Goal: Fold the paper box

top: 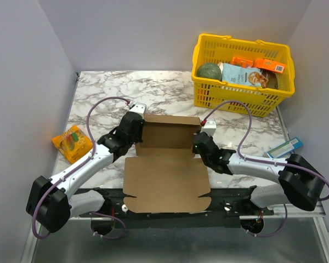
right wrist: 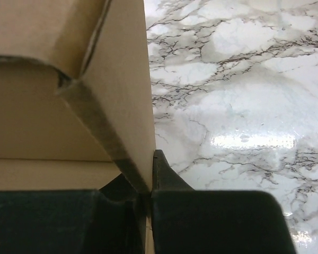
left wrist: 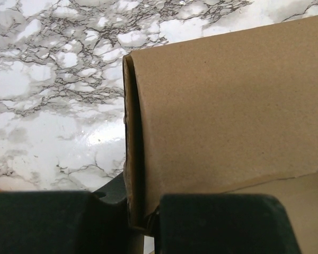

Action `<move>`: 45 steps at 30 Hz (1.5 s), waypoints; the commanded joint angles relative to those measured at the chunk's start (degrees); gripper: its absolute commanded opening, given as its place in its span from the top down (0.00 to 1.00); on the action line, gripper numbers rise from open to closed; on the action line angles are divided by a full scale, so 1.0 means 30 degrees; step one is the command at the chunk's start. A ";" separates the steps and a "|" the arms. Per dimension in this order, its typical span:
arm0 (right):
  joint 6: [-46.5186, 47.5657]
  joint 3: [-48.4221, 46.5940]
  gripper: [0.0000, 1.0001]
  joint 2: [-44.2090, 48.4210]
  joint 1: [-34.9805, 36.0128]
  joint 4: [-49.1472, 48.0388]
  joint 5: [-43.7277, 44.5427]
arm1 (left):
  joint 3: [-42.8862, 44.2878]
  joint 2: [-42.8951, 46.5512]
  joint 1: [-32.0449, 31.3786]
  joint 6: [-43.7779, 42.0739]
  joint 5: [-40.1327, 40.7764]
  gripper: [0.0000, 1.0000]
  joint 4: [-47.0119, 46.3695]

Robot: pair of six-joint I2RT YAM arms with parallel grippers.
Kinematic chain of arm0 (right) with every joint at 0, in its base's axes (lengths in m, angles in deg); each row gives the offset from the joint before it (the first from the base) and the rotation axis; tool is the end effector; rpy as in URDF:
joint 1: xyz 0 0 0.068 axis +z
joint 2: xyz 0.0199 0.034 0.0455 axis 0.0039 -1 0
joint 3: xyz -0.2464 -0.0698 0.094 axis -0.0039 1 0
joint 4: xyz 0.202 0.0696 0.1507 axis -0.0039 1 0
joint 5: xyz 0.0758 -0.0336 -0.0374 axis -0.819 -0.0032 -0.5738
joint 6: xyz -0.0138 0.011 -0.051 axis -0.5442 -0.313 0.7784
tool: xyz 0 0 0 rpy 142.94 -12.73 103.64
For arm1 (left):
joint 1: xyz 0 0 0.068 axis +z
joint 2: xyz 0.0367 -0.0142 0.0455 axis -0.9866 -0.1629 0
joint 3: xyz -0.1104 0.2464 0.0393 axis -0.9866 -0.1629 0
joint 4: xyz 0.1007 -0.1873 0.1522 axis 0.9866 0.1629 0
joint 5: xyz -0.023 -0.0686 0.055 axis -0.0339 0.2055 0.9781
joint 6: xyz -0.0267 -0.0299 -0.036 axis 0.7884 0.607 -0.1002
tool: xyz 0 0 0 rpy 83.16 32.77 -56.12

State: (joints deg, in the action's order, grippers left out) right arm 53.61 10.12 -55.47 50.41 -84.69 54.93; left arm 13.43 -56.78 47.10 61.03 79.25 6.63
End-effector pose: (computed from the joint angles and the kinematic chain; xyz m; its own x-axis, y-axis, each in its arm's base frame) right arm 0.1824 0.1887 0.1880 -0.4811 0.1012 -0.8708 -0.0582 0.9874 0.1469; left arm 0.2109 -0.1265 0.2597 -0.5774 0.0956 -0.8109 0.1829 0.9830 -0.0143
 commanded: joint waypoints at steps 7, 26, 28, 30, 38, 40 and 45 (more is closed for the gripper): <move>-0.0395 -0.0173 0.79 0.0451 -0.0324 0.2028 0.2380 | 0.0617 0.0337 0.0098 -0.0255 -0.0812 1.00 -0.0215; 0.6024 -0.1982 0.19 1.1886 -0.0090 0.8349 -0.5415 | 0.8233 -0.6400 0.1007 -0.5586 -0.7608 1.00 0.8952; 0.6257 -0.3301 0.18 0.9728 -0.0090 0.8997 -0.6264 | 0.8382 -0.6811 0.1007 -0.5647 -0.7960 1.00 0.8840; 0.6549 -0.5644 0.18 0.8139 -0.0119 1.0257 -0.7227 | 0.8381 -0.7076 0.1007 -0.5676 -0.8840 0.96 0.8751; 0.9216 -0.9166 0.20 0.2512 -0.0090 1.0291 -1.0072 | 0.8324 -0.7693 0.1036 -0.5735 -0.8637 0.95 0.8489; 0.9772 -0.9430 0.20 0.1894 -0.0090 1.0289 -1.0601 | 0.8265 -0.7547 0.1036 -0.5735 -0.8549 0.94 0.8429; 1.0215 -0.9227 0.25 0.0983 -0.0090 0.9911 -1.1365 | 0.8294 -0.7838 0.1065 -0.5705 -0.8607 0.94 0.8400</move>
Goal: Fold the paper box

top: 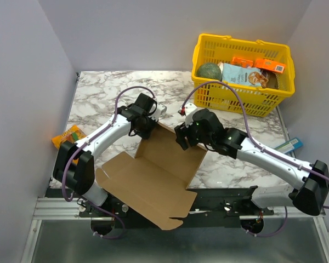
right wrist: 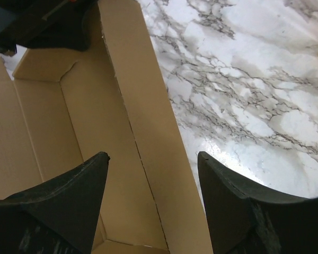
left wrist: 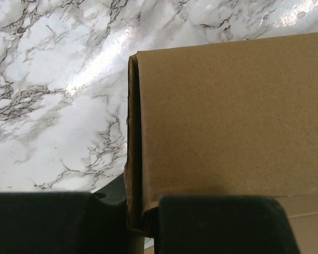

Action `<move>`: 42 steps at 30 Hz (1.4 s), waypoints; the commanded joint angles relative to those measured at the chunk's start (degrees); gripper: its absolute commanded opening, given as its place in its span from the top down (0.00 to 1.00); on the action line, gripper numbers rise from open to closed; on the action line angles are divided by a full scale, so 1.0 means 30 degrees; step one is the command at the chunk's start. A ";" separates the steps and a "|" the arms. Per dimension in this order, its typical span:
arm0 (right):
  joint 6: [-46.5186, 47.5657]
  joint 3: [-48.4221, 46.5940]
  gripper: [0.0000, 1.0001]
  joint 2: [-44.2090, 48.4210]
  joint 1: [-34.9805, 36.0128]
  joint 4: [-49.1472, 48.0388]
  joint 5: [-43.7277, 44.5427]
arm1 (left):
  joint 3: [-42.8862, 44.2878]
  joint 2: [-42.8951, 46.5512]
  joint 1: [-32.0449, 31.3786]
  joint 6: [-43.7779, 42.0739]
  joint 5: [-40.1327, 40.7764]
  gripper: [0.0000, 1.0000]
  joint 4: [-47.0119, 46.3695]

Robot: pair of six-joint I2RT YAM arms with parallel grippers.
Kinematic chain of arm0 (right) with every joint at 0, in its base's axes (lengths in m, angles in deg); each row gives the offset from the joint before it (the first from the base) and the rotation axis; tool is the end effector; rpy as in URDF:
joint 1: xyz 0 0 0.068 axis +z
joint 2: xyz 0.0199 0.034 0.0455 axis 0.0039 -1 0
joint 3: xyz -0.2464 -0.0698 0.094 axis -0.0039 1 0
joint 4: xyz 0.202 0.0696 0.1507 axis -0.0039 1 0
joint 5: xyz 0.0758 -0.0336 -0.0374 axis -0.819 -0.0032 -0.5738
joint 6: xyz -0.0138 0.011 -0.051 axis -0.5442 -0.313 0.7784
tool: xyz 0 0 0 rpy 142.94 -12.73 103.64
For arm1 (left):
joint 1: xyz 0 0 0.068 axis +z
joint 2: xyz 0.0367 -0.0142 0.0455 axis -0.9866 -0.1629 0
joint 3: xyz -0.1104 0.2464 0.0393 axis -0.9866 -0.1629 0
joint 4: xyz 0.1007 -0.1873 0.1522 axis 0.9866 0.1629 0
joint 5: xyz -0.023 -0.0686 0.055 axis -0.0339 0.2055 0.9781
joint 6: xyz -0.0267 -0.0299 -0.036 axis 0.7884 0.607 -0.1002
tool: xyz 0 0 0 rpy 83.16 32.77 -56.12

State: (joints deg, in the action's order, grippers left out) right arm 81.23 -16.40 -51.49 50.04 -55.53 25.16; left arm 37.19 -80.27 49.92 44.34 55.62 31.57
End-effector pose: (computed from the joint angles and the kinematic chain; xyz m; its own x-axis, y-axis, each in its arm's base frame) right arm 0.1838 0.2142 0.3100 -0.4265 -0.3672 -0.8266 -0.6614 0.7500 0.0081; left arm 0.2698 -0.1642 0.2541 -0.7427 0.4841 -0.4626 0.5749 0.8152 -0.0700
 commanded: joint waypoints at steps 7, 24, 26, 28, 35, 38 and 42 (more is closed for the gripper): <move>0.0248 0.0256 0.43 -0.1660 0.0034 -0.0513 -0.1093 | 0.0638 0.0313 0.0125 -0.0139 -0.1053 0.90 -0.0176; -0.5115 0.2510 0.89 -0.2571 -0.1986 -0.2005 0.1136 | 0.2923 0.7021 0.1647 0.2143 0.1261 0.01 -0.7204; -0.6373 0.3210 0.89 -0.2366 -0.2598 -0.2967 0.1080 | 0.3127 0.7872 0.2202 0.3022 0.1319 0.01 -0.7879; -0.7716 0.3681 0.89 -0.2191 -0.3186 -0.3761 0.0321 | 0.3683 0.8340 0.2555 0.3782 0.1349 0.01 -0.7620; -1.0770 0.4533 0.91 -0.2831 -0.4273 -0.7130 0.0432 | 0.1697 1.0889 0.3492 0.4635 0.2872 0.01 -0.6273; -1.1650 0.4475 0.92 -0.3331 -0.4273 -0.7977 0.0755 | 0.0641 1.1594 0.4371 0.5074 0.1968 0.01 -0.5105; -1.2763 0.5204 0.80 -0.3771 -0.4273 -0.9415 0.1312 | -0.0706 1.2179 0.4900 0.5952 -0.0377 0.01 -0.4835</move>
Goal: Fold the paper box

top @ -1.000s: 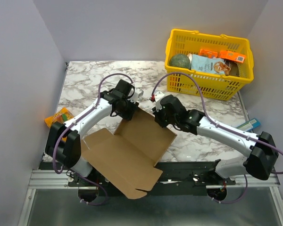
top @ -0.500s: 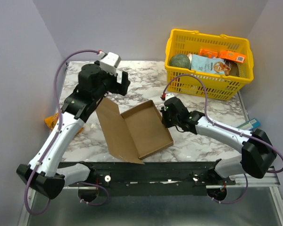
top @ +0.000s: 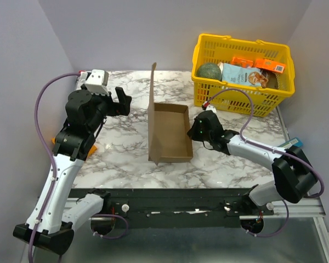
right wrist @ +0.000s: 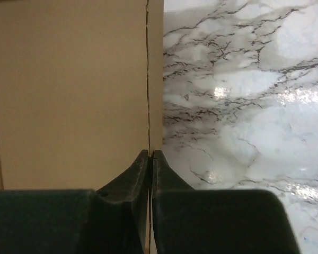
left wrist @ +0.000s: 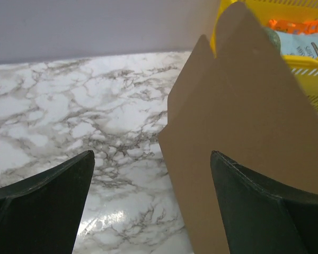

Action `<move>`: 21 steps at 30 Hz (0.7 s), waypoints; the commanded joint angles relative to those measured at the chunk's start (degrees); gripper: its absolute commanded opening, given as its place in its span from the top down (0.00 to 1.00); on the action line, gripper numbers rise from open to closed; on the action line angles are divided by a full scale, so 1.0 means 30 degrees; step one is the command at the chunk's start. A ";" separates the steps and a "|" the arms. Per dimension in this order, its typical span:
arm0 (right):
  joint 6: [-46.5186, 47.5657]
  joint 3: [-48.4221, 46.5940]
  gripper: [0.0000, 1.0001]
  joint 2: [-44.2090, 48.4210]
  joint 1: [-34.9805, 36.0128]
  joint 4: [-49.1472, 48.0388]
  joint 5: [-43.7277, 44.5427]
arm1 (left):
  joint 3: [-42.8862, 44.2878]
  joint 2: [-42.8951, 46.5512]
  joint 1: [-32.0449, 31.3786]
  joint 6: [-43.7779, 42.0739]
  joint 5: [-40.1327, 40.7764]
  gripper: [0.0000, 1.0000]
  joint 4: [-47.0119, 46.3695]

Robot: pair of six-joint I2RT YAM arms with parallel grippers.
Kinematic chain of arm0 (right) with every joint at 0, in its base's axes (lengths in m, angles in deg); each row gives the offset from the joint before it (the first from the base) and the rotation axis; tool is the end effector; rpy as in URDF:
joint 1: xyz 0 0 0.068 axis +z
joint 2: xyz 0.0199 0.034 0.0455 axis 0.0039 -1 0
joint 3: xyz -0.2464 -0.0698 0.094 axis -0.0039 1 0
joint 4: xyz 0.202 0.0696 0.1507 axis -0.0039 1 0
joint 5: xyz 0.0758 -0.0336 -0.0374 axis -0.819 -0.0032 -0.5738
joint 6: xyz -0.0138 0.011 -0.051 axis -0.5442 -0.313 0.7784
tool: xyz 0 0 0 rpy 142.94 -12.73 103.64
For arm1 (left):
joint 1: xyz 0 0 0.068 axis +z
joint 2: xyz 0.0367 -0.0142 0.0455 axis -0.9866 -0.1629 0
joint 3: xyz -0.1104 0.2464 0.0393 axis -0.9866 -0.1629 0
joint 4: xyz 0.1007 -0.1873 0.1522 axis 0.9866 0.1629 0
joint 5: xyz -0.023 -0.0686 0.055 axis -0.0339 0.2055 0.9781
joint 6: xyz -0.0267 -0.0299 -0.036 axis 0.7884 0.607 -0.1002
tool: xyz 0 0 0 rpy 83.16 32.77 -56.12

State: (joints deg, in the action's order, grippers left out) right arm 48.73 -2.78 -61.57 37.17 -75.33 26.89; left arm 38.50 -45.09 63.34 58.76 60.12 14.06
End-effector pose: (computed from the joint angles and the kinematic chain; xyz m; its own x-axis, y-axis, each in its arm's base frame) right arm 0.2453 0.1806 0.2123 -0.7001 0.2289 -0.6764 -0.0953 0.9088 0.4062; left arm 0.1804 -0.0568 0.4378 -0.2072 -0.1584 -0.9654 0.2780 0.9366 -0.2134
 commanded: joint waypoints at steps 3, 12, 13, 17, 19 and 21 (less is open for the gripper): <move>-0.2108 0.1488 0.49 -0.0267 0.0047 -0.4106 0.0767 | -0.1468 0.0802 0.0456 0.1088 -0.2174 0.01 0.0884; -0.1082 0.1634 0.18 0.1810 0.0018 -0.2528 0.1907 | -0.1497 0.0100 0.0544 0.1497 -0.3810 0.01 0.0416; -0.0762 0.1751 0.18 0.2162 0.0018 -0.2381 0.2402 | -0.1527 0.0099 0.0544 0.1527 -0.4075 0.01 0.0241; 0.0412 0.1929 0.18 0.4096 0.0018 -0.0863 0.3692 | -0.1031 -0.0455 0.0544 0.1557 -0.5394 0.01 -0.0085; 0.0355 0.1957 0.17 0.5092 0.0018 0.0574 0.4453 | -0.0183 -0.1417 0.0515 0.1031 -0.6153 0.01 0.0295; 0.0151 0.1929 0.00 0.5561 -0.0360 0.2506 0.4109 | 0.0751 -0.2094 0.0486 0.0302 -0.6420 0.02 0.1144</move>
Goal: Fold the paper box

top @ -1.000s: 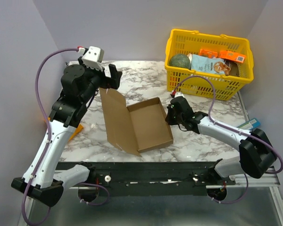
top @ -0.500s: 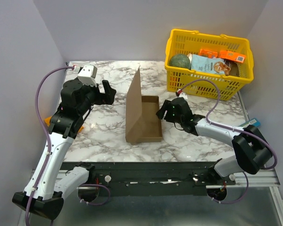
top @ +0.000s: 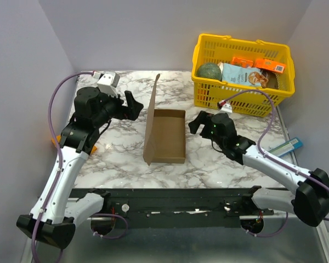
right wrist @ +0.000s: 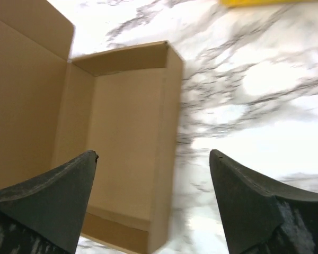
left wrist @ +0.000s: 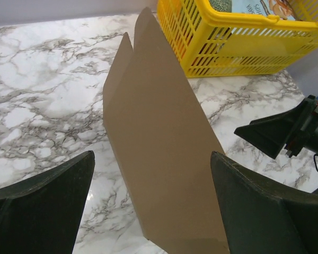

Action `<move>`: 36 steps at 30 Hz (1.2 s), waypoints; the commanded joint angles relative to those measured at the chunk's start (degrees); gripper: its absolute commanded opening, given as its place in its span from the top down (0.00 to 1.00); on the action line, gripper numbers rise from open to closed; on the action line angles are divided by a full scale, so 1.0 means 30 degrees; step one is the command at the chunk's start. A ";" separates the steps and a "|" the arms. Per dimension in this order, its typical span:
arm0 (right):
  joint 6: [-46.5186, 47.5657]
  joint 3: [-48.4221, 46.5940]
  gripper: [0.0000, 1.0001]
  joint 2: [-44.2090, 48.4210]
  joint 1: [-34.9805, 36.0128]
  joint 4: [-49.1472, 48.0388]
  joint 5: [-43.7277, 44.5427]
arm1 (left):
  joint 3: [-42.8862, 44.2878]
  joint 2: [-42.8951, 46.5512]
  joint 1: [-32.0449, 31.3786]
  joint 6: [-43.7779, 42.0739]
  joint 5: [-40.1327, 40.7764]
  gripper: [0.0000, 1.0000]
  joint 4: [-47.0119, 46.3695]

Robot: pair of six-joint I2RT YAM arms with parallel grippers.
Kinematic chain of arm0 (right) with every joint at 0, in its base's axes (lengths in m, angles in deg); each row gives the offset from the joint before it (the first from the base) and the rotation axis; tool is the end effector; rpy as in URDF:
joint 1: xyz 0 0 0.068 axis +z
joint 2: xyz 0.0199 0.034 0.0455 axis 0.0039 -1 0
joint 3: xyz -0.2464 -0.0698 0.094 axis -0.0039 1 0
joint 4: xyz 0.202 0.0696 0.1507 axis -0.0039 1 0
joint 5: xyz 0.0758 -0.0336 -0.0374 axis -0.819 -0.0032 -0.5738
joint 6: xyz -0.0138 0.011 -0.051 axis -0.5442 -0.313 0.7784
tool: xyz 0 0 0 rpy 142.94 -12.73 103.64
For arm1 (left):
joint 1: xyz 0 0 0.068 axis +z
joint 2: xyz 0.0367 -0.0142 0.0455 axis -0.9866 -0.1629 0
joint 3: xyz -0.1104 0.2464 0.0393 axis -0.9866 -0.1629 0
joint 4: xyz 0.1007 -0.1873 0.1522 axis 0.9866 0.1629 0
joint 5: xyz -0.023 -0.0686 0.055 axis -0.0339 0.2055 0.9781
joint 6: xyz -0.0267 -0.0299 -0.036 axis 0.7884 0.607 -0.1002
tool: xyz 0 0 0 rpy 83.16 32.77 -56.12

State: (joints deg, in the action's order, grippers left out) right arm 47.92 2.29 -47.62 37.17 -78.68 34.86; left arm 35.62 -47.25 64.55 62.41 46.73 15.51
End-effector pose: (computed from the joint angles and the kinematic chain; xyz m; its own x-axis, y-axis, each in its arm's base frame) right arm 0.2174 0.1532 0.2536 -0.5090 0.3645 -0.7797 -0.0741 0.8840 0.4616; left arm 0.1936 -0.0650 0.4122 -0.3785 -0.1676 -0.9103 0.4125 0.8498 -0.3280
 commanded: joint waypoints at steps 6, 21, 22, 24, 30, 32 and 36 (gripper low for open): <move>-0.1340 0.1526 0.00 0.2814 -0.4870 0.7494 -0.1897 | 0.3037 -0.2783 -0.0617 -0.1829 -0.1604 0.04 0.1722; -0.2568 0.0179 0.00 0.3378 -1.8083 1.2825 0.1057 | 0.3800 -0.4102 -0.3694 -0.3206 0.0710 0.06 0.1662; -0.2802 0.0179 0.00 0.3231 -1.8348 1.2914 0.2806 | 0.3742 -0.3840 -0.3694 -0.3177 0.0623 0.06 0.1633; -0.2630 0.0150 0.00 0.2938 -1.9722 1.2858 0.3379 | 0.3566 -0.3546 -0.3723 -0.3089 0.0418 0.04 0.1487; -0.0580 0.0121 0.00 0.0218 -2.3270 1.0545 0.1156 | 0.3536 -0.2842 -0.3724 -0.3264 0.0505 0.01 0.1487; 0.0212 -0.0112 0.01 -0.1213 -2.3477 1.0075 0.1035 | 0.3507 -0.2754 -0.3753 -0.3468 0.0563 0.01 0.1458; 0.1413 -0.0348 0.02 -0.2596 -2.3478 0.8933 0.1212 | 0.3331 -0.2607 -0.3724 -0.3791 0.0885 0.01 0.1457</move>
State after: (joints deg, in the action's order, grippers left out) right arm 47.33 2.16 -52.43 -32.93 -47.27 38.80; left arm 46.37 -55.95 53.49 52.88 47.56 20.71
